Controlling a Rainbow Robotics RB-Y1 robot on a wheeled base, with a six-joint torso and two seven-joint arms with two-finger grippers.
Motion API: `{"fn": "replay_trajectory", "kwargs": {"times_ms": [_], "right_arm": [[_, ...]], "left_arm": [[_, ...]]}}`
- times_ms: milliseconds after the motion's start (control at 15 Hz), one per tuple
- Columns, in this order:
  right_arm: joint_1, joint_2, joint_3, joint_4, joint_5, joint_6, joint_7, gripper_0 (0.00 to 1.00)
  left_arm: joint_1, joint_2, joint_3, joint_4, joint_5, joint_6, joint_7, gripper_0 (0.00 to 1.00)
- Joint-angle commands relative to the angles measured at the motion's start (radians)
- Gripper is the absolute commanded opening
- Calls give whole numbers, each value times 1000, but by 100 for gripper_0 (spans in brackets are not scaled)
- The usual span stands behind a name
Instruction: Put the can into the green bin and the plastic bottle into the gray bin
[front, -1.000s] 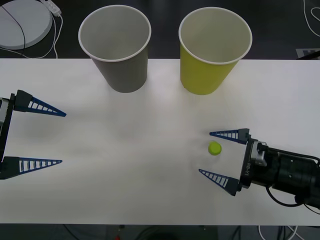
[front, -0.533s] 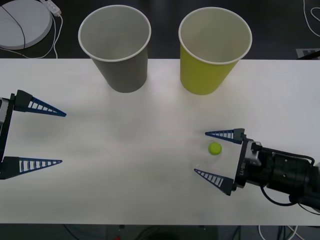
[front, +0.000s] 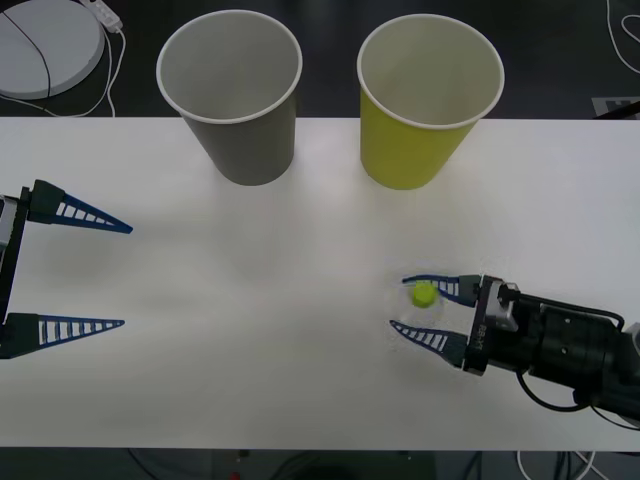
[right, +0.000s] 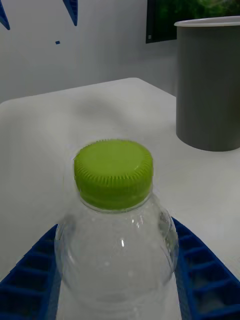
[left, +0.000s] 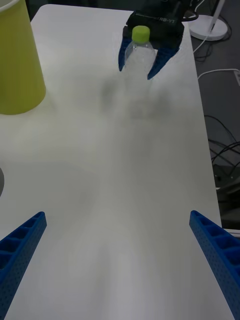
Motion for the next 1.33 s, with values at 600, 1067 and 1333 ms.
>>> {"fn": "replay_trajectory", "kwargs": {"times_ms": [600,1067,1333], "right_arm": [[11,-86,-6,-46,-84,7,-30,0],[152,-249,-149,-272,-136,124,-227,0],[201,-310,-270,-345,-136,127,-386,0]], "left_arm": [[0,0,0,0,0,0,0,100],[0,0,0,0,0,0,0,100],[0,0,0,0,0,0,0,100]]}}
